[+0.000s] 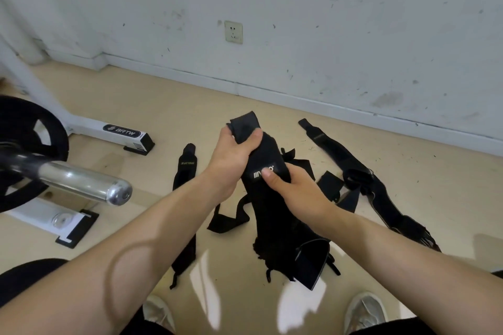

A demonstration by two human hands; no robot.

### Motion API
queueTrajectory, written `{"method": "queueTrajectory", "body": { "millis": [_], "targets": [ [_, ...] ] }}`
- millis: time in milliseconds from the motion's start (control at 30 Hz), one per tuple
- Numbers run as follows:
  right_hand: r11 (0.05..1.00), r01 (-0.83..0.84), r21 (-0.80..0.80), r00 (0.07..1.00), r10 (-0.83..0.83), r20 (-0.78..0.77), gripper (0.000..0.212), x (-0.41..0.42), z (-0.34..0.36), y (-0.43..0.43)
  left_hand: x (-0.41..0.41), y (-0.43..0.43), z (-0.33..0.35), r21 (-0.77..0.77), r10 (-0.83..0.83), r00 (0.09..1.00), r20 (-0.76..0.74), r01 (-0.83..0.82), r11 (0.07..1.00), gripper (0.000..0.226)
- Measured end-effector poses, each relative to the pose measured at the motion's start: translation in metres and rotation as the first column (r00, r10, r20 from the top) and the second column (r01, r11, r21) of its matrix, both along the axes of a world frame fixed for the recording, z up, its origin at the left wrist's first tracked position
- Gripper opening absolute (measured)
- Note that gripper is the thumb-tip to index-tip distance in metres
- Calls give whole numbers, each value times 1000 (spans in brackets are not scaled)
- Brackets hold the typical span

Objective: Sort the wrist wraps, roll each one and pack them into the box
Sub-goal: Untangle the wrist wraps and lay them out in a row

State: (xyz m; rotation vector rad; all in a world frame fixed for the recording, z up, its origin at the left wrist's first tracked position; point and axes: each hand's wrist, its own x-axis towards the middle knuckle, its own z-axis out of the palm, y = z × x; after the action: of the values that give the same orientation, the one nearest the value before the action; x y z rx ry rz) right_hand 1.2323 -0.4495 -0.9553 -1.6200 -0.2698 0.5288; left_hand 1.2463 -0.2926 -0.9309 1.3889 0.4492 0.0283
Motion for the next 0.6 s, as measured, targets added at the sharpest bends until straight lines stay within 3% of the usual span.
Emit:
{"method": "queueTrajectory", "body": {
  "millis": [100,233,433,600],
  "targets": [
    [1000,19,22,1000,-20,17,24,-8,-4,6,0,12,0,14,-57,997,-58,58,998,54],
    [995,-97,14,987,98,-124,25,-18,-15,3,8,38,-6,47,91,996,-17,-90,995,56],
    [991,-105,-84,925,67,-373,35,-41,-88,12,12,73,-56,-157,200,959,-202,-233,960,43],
    [978,-159,-133,893,85,-442,43,-50,-147,23,17,89,-118,11,318,917,-241,-325,946,52]
  ]
}}
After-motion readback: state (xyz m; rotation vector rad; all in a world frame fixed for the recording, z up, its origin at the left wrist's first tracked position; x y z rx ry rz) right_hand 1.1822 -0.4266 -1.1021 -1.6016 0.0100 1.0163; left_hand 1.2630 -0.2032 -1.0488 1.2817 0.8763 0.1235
